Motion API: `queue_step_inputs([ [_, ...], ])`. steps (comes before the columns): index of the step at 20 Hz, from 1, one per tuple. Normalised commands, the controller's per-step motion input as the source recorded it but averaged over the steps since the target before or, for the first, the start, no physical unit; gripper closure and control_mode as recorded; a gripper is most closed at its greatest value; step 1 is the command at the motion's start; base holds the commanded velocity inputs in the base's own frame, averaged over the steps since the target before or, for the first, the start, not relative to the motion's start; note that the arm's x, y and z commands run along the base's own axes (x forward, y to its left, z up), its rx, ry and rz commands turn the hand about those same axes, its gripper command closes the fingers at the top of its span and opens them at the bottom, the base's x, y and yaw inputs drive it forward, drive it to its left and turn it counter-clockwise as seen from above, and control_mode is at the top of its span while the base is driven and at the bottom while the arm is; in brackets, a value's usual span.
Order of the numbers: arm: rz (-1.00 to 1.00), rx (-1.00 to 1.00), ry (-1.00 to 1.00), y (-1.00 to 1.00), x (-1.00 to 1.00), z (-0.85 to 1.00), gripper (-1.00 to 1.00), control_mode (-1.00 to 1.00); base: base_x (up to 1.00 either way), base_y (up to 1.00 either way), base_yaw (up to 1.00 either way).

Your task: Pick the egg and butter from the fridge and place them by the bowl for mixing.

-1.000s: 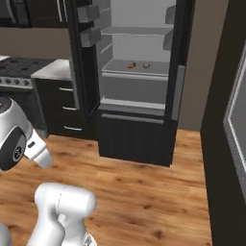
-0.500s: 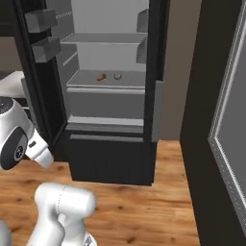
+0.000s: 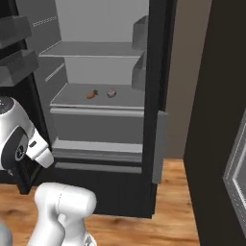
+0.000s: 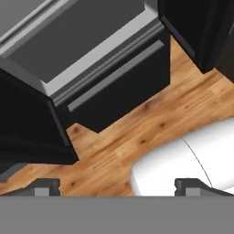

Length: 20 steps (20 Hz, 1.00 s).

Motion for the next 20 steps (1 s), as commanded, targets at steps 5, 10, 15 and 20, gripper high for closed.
queue_step_inputs([
  [5, 0.0, 0.0, 0.0, 0.0, 0.0, 0.0, -1.0, 1.0, 0.94, -0.02, 0.05],
  [10, 0.0, 0.0, 0.0, 0.0, 0.0, 0.0, -1.0, 1.0, 0.77, -0.17, 0.03],
  [15, 0.0, 0.0, 0.0, 0.0, 0.0, 0.0, -1.0, 1.0, 0.42, -0.38, 0.0],
  [20, 0.0, 0.0, 0.0, 0.0, 0.0, 0.0, -1.0, 1.0, 0.09, -0.34, 0.01],
])
